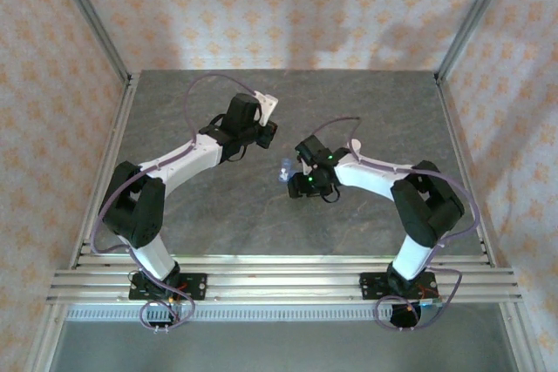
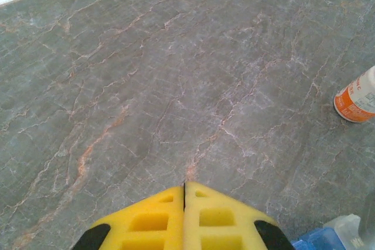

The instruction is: Sort the pills into containers

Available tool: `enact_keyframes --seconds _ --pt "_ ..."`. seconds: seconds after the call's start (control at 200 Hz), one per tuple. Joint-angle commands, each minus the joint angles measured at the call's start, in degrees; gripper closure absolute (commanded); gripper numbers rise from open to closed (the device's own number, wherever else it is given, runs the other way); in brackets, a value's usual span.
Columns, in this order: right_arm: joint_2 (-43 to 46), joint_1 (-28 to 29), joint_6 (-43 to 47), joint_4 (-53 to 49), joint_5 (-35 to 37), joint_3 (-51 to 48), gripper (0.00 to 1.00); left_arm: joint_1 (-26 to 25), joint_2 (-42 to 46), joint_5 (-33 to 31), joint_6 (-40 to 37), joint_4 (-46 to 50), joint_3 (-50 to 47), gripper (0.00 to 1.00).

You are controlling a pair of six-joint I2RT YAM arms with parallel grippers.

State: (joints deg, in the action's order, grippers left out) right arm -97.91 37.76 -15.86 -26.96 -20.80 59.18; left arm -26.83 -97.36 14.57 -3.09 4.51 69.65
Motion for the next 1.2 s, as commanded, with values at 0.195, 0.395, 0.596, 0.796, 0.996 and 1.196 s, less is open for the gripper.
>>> enact_keyframes --seconds 0.195,0.395,0.596,0.796,0.996,1.196 --pt "-0.7 -2.69 1.26 -1.9 0.45 2.7 0.42 0.74 2.61 -0.37 0.29 -1.56 -1.21 1.0" --pt "6.35 -3.03 1.42 -4.42 2.26 2.78 0.41 0.76 1.79 0.13 0.19 -0.78 -0.77 1.0" --pt "2.87 -3.48 0.72 -8.61 12.45 6.46 0.38 0.75 -0.07 1.76 0.8 1.29 1.03 1.0" --pt "-0.74 -3.95 -0.1 -8.09 15.87 7.93 0.38 0.73 -1.65 3.36 0.97 4.52 3.05 1.0" --pt "-2.5 -4.67 -0.65 -6.97 15.55 8.66 0.39 0.77 -2.79 4.66 1.16 5.45 3.63 1.0" --pt "-3.92 -4.84 -0.63 -6.79 15.06 9.46 0.4 0.8 -4.39 6.24 1.44 6.37 4.53 1.0"
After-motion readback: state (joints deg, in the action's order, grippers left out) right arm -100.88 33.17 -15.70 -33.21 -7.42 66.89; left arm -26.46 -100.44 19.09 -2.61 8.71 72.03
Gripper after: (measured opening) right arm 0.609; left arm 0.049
